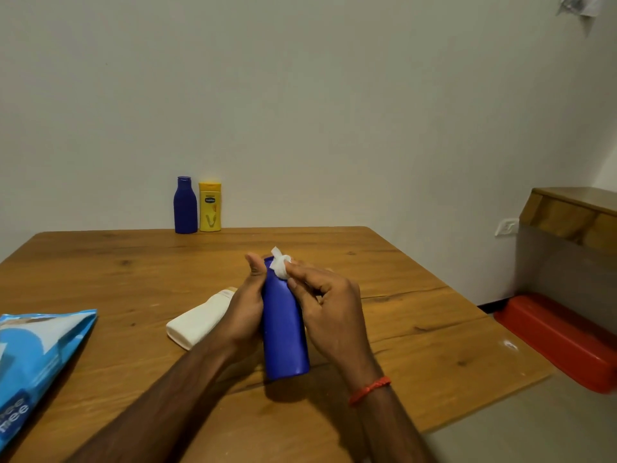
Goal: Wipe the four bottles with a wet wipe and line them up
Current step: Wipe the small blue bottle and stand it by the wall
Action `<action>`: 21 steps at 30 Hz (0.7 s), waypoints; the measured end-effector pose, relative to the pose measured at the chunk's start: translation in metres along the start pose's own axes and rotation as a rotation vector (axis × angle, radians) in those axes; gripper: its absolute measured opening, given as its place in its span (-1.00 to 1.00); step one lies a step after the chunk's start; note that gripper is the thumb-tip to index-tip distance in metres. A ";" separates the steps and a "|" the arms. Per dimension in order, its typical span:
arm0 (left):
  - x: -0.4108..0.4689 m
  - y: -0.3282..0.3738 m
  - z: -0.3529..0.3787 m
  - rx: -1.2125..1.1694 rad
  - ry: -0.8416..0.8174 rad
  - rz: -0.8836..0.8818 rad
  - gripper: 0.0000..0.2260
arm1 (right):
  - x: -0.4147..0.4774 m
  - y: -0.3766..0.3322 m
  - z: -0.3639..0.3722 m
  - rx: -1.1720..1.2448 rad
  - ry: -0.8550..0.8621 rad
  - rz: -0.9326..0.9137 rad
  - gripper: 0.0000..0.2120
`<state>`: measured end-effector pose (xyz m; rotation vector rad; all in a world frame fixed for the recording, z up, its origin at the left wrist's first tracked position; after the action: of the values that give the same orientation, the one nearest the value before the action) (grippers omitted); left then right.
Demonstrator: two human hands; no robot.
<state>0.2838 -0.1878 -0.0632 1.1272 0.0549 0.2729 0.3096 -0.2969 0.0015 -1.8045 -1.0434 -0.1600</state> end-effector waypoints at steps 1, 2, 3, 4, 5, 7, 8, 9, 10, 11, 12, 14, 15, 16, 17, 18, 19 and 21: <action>0.000 0.000 0.000 -0.035 0.010 -0.008 -0.40 | 0.001 -0.001 0.000 -0.011 -0.018 -0.001 -0.70; -0.001 0.000 0.000 -0.071 0.014 -0.011 -0.43 | 0.001 -0.003 0.001 -0.036 -0.030 -0.017 -0.69; 0.000 0.001 0.001 -0.121 0.009 -0.023 -0.46 | 0.001 -0.007 0.002 -0.071 -0.035 -0.045 -0.67; 0.000 0.001 0.002 -0.182 -0.006 -0.037 -0.48 | 0.001 -0.012 0.004 -0.117 -0.037 -0.080 -0.65; 0.000 0.001 0.004 -0.245 -0.030 -0.048 -0.47 | -0.001 -0.018 0.006 -0.164 -0.038 -0.119 -0.63; 0.003 0.001 0.002 -0.322 -0.045 -0.060 -0.41 | -0.003 -0.027 0.013 -0.256 -0.041 -0.204 -0.62; 0.003 0.001 0.000 -0.347 -0.048 -0.073 -0.38 | -0.004 -0.030 0.015 -0.303 -0.034 -0.245 -0.64; 0.004 0.000 -0.002 -0.368 -0.053 -0.088 -0.34 | -0.005 -0.033 0.017 -0.351 -0.026 -0.283 -0.66; 0.004 0.002 -0.002 -0.382 -0.065 -0.101 -0.30 | -0.008 -0.035 0.019 -0.393 -0.025 -0.317 -0.67; 0.006 0.002 -0.004 -0.380 -0.070 -0.108 -0.27 | -0.011 -0.035 0.022 -0.426 -0.037 -0.344 -0.67; 0.008 0.003 -0.006 -0.370 -0.064 -0.109 -0.27 | -0.015 -0.033 0.025 -0.449 -0.062 -0.360 -0.64; 0.013 0.008 -0.019 -0.325 0.009 -0.072 -0.33 | -0.027 -0.025 0.033 -0.483 -0.162 -0.350 -0.54; 0.014 0.009 -0.027 -0.304 0.046 -0.052 -0.32 | -0.034 -0.020 0.037 -0.499 -0.230 -0.326 -0.51; 0.015 0.009 -0.032 -0.290 0.073 -0.046 -0.27 | -0.040 -0.016 0.039 -0.520 -0.293 -0.299 -0.52; 0.015 0.008 -0.036 -0.284 0.101 -0.041 -0.23 | -0.046 -0.012 0.039 -0.540 -0.345 -0.277 -0.57; 0.015 0.007 -0.037 -0.296 0.114 -0.031 -0.23 | -0.050 -0.008 0.039 -0.537 -0.387 -0.263 -0.62; 0.017 0.004 -0.037 -0.320 0.117 -0.021 -0.28 | -0.054 -0.005 0.035 -0.516 -0.403 -0.258 -0.68; 0.018 0.001 -0.029 -0.366 0.079 -0.011 -0.46 | -0.053 -0.001 0.026 -0.466 -0.380 -0.248 -0.75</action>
<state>0.2962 -0.1570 -0.0735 0.7525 0.0776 0.3036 0.2671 -0.3063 -0.0389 -2.1674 -1.6038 -0.2313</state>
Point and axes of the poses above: each hand's wrist, its own x-axis towards the middle knuckle, its own z-axis out of the palm, y = z × x, the point moved 8 cm from there along x, towards the middle knuckle, and after that the axes turned 8 degrees about -y, right-handed, at the moved point
